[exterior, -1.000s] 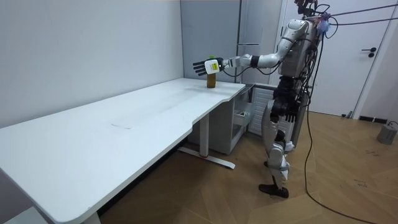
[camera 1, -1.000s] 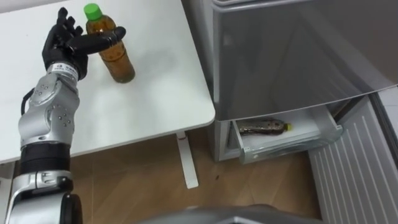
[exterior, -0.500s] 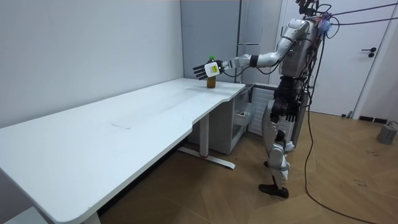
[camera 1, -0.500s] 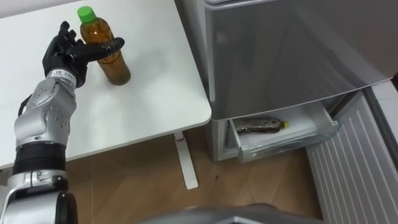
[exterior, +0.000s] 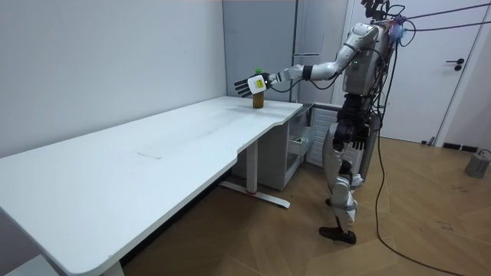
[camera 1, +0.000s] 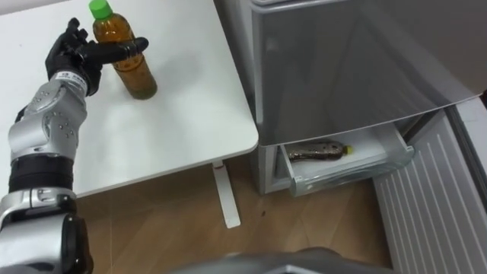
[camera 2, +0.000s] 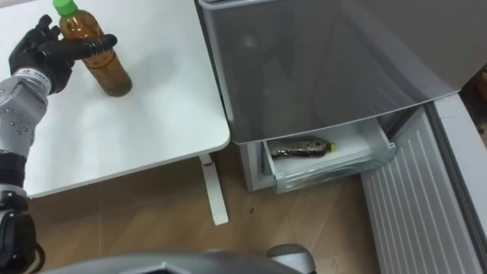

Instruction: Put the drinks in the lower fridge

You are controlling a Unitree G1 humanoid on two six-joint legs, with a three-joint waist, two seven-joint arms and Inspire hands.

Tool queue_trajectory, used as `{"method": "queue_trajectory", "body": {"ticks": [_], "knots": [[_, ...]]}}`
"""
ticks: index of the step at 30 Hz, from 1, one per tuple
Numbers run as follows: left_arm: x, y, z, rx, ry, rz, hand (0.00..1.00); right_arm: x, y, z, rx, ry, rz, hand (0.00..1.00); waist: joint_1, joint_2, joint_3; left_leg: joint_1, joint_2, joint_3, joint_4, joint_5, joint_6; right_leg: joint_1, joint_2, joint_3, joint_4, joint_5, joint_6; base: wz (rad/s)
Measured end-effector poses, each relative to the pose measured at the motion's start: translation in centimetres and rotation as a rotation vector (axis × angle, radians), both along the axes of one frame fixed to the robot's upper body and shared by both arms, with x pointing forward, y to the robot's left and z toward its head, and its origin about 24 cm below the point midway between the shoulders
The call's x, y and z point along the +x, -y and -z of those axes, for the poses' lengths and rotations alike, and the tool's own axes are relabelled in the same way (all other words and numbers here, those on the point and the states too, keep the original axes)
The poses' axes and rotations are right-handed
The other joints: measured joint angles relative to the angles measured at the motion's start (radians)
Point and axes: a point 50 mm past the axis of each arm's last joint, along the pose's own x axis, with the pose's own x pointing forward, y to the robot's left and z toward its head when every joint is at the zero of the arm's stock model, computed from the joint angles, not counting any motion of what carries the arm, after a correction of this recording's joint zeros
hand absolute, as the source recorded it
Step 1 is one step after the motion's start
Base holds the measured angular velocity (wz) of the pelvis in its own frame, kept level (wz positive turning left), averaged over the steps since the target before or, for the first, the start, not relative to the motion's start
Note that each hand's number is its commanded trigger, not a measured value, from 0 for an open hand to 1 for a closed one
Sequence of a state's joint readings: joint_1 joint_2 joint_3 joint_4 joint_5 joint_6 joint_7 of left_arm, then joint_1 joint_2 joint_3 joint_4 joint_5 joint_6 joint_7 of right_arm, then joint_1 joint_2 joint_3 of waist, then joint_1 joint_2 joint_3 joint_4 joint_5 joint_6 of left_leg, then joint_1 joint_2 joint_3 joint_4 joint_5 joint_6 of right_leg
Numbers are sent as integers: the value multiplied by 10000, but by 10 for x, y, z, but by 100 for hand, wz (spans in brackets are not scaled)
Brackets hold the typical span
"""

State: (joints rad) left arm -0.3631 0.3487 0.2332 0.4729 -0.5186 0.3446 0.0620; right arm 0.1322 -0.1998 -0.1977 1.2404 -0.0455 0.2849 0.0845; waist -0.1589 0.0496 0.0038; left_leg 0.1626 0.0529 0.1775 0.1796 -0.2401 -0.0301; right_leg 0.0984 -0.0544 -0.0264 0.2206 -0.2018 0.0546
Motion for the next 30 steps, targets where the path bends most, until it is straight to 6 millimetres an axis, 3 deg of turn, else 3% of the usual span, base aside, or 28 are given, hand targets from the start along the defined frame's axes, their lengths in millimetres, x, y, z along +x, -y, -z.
{"method": "queue_trajectory", "body": {"ticks": [14,15,16,18,19,25,30], "knots": [[0,-4,-3,125,7,3,0,-3,2,-1,-109,-6,235,0,-37,47,-37,39,-1,9,4,0,0,2,21,111,2,0,-1,0],[0,-4,-3,120,8,3,51,-3,2,-1,-105,-3,240,0,-34,47,-36,29,-1,26,9,0,0,-15,24,139,4,0,-1,-4],[0,-4,-3,121,8,3,76,-3,2,-1,-106,-1,239,0,-29,48,-37,16,0,60,15,0,0,-38,32,191,4,0,-1,-5],[0,-4,-3,121,7,5,76,-3,2,-1,-102,-18,239,0,-38,58,-65,-29,0,87,18,0,0,-99,39,247,6,1,-1,-3],[0,-4,-3,109,8,12,100,-3,2,0,-88,-21,238,0,-35,66,-70,-36,-1,90,19,0,0,-106,38,255,9,4,-6,0],[1,-3,-1,-58,-20,226,100,-2,1,0,-17,11,227,0,-97,105,-105,-7,1,96,32,0,0,-104,39,244,6,9,-14,0],[1,-2,0,-177,-61,230,100,0,0,0,168,50,237,0,-151,74,-81,-10,1,96,33,1,0,-108,37,233,0,11,-17,0]]}}
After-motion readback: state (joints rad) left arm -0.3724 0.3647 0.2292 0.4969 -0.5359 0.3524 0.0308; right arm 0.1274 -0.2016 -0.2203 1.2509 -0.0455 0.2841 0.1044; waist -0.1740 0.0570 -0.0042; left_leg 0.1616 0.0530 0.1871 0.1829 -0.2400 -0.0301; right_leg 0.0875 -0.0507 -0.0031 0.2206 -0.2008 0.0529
